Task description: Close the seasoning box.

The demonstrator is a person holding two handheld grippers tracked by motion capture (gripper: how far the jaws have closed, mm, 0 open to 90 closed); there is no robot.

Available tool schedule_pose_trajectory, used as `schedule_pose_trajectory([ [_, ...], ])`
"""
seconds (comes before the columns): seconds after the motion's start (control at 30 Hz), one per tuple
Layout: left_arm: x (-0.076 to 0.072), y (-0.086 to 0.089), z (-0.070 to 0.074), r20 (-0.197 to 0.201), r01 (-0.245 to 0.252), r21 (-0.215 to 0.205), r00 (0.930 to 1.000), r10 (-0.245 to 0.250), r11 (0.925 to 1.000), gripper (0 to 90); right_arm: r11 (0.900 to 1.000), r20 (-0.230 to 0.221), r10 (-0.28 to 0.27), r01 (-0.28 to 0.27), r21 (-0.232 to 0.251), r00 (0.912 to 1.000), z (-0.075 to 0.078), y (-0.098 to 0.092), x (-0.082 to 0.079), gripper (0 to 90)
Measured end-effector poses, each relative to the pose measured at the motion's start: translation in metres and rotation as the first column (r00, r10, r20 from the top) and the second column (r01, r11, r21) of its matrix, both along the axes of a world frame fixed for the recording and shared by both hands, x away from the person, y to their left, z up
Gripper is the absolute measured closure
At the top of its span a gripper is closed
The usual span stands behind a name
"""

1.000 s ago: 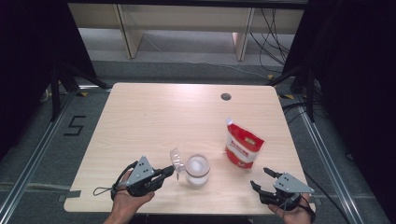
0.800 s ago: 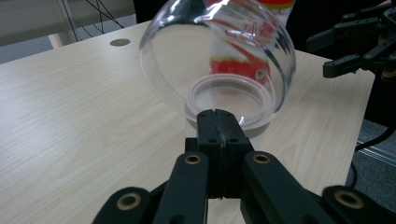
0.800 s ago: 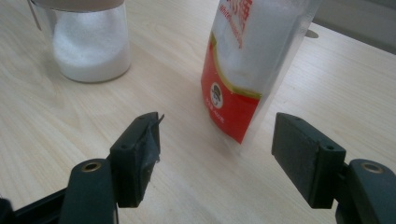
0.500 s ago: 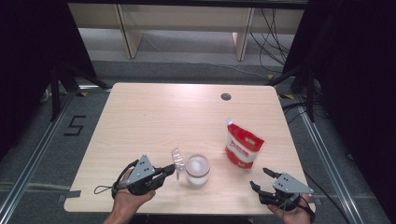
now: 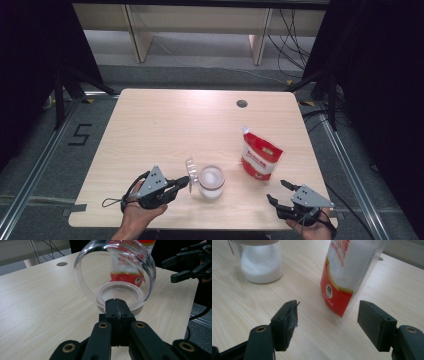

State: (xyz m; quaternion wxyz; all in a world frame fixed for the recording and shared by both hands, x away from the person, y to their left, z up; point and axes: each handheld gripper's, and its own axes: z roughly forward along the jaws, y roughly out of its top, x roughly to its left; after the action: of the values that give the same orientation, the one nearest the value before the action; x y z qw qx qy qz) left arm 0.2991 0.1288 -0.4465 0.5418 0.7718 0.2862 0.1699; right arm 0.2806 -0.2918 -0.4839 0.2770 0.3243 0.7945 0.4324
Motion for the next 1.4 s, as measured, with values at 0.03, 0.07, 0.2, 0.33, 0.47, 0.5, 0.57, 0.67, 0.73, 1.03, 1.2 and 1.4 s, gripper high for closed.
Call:
schedule_pose_trajectory([
  [0.03, 0.001, 0.000, 0.001, 0.012, 0.012, 0.012, 0.9999, -0.012, 0.9999, 89.1, 1.000, 0.003, 0.008, -0.008, -0.003, 1.0000, 0.000, 0.000, 0.001, 33.2],
  [0.07, 0.001, -0.001, 0.001, 0.002, 0.014, 0.005, 0.9999, -0.014, 0.9999, 89.0, 1.000, 0.007, 0.006, -0.006, -0.006, 1.0000, 0.000, 0.000, 0.001, 33.2],
  [0.2, 0.001, -0.004, 0.001, 0.006, 0.026, 0.015, 0.9996, -0.026, 0.9995, 88.9, 1.000, 0.003, 0.017, -0.017, -0.011, 0.9999, 0.000, 0.000, 0.001, 33.2],
  [0.33, 0.002, -0.009, 0.002, 0.004, 0.031, 0.013, 0.9995, -0.031, 0.9994, 88.8, 1.000, 0.003, 0.018, -0.018, -0.008, 0.9998, 0.000, 0.001, 0.001, 33.1],
  [0.47, 0.002, -0.012, 0.004, 0.007, 0.042, 0.018, 0.9991, -0.042, 0.9989, 88.5, 1.000, 0.004, 0.015, -0.015, -0.013, 0.9999, 0.000, 0.001, 0.000, 33.1],
  [0.5, 0.002, -0.013, 0.004, 0.013, 0.047, 0.017, 0.9988, -0.047, 0.9988, 88.2, 1.000, 0.005, 0.016, -0.016, -0.015, 0.9999, 0.000, 0.001, 0.000, 33.1],
  [0.57, 0.002, -0.014, 0.005, 0.011, 0.047, 0.007, 0.9988, -0.048, 0.9989, 87.3, 1.000, 0.001, 0.016, -0.016, -0.014, 0.9999, 0.000, 0.001, 0.000, 33.1],
  [0.67, 0.002, -0.013, 0.005, -0.033, 0.056, -0.037, 0.9979, -0.057, 0.9978, 76.6, 1.000, 0.002, 0.015, -0.015, -0.008, 0.9999, 0.000, 0.001, 0.000, 33.1],
  [0.73, 0.003, -0.009, 0.005, -0.032, 0.050, -0.019, 0.9982, -0.051, 0.9986, 69.3, 1.000, 0.000, 0.014, -0.014, -0.006, 0.9999, 0.000, 0.001, 0.000, 33.1],
  [1.03, 0.004, 0.001, 0.008, -0.073, 0.030, -0.051, 0.9967, -0.034, 0.9982, 34.2, 0.999, -0.001, 0.022, -0.022, 0.033, 0.9998, 0.000, 0.000, 0.001, 32.7],
  [1.2, 0.000, 0.004, 0.004, -0.079, 0.022, -0.015, 0.9966, -0.023, 0.9996, 29.3, 0.998, -0.018, 0.020, -0.019, 0.055, 0.9996, 0.001, 0.002, -0.001, 31.9],
  [1.4, -0.004, 0.009, -0.008, -0.103, 0.022, 0.004, 0.9944, -0.022, 0.9997, 23.7, 0.993, -0.027, 0.037, -0.033, 0.111, 0.9990, 0.001, 0.001, -0.001, 30.4],
])
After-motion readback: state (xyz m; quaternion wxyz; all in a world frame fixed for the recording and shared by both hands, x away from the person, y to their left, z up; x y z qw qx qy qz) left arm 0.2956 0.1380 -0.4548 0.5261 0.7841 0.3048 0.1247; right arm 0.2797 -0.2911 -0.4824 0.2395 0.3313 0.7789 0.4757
